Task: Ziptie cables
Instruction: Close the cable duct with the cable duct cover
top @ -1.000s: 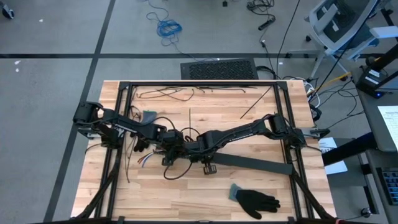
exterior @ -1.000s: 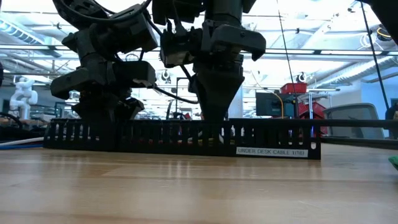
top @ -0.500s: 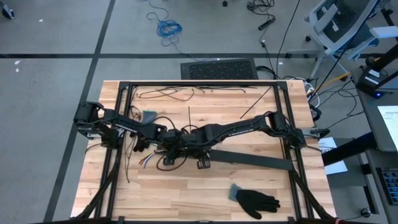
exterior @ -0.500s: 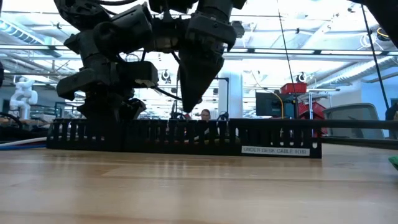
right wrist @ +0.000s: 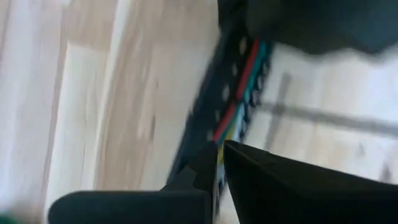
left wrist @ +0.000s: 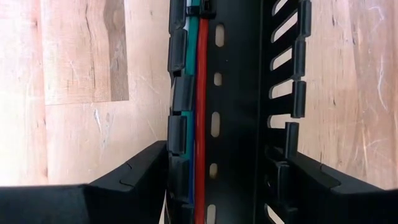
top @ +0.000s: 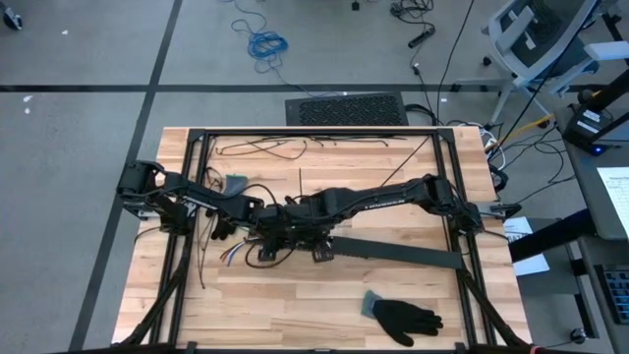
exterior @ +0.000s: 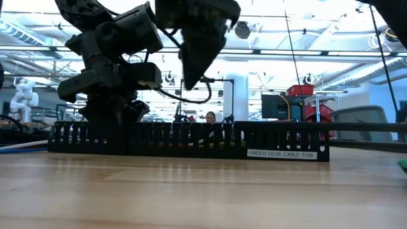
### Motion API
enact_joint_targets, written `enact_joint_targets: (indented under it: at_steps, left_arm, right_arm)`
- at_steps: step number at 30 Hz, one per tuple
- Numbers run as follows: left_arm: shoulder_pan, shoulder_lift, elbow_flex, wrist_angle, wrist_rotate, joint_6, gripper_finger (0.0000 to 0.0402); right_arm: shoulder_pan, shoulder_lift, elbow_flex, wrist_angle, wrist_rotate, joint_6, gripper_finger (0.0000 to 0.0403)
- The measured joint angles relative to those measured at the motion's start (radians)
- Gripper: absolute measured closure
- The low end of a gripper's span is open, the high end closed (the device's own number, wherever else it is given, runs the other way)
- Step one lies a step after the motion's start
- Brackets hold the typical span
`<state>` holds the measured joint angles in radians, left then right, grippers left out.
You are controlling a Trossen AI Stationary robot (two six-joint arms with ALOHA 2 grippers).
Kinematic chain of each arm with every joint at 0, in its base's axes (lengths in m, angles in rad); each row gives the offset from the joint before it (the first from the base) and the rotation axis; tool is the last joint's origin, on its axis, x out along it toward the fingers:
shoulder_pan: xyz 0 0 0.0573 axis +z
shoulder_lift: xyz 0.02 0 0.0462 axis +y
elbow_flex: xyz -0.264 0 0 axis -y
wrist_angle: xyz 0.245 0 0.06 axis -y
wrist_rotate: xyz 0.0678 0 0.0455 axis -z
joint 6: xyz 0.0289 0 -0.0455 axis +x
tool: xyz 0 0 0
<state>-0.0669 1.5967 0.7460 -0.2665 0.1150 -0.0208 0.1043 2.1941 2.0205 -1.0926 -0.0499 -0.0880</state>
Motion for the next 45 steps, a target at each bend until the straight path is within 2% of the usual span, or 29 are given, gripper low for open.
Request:
enact_joint_targets:
  at_steps: [4, 7, 11, 16, 30, 35, 40, 45]
  left_arm:
    - [0.000, 0.000, 0.000, 0.000, 0.000, 0.003, 0.0164]
    - [0.000, 0.000, 0.000, 0.000, 0.000, 0.004, 0.0164]
    - [0.000, 0.000, 0.000, -0.001, 0.000, 0.005, 0.0164]
    - [-0.001, 0.000, -0.001, -0.002, -0.003, 0.003, 0.0164]
    - [-0.001, 0.000, -0.001, -0.003, -0.007, 0.002, 0.0164]
    - [-0.001, 0.000, -0.001, -0.003, -0.008, 0.002, 0.0164]
    - [-0.001, 0.000, -0.001, -0.003, -0.008, 0.002, 0.0164]
    - [-0.001, 0.000, -0.002, -0.003, -0.010, 0.001, 0.0164]
  right_arm:
    - [-0.006, -0.001, 0.080, -0.187, 0.004, 0.033, 0.0386]
    - [-0.001, -0.007, 0.082, -0.317, 0.001, 0.054, 0.0387]
    - [0.021, -0.015, 0.050, -0.390, -0.008, 0.090, 0.0387]
    - [0.056, -0.015, -0.030, -0.381, -0.062, 0.135, 0.0387]
    - [0.096, -0.059, -0.262, -0.302, -0.048, 0.234, 0.0387]
    - [0.075, -0.118, -0.272, -0.301, 0.033, 0.255, 0.0387]
    - [0.045, -0.159, -0.274, -0.309, 0.159, 0.392, 0.0387]
    - [0.033, -0.241, -0.377, -0.237, 0.137, 0.444, 0.0387]
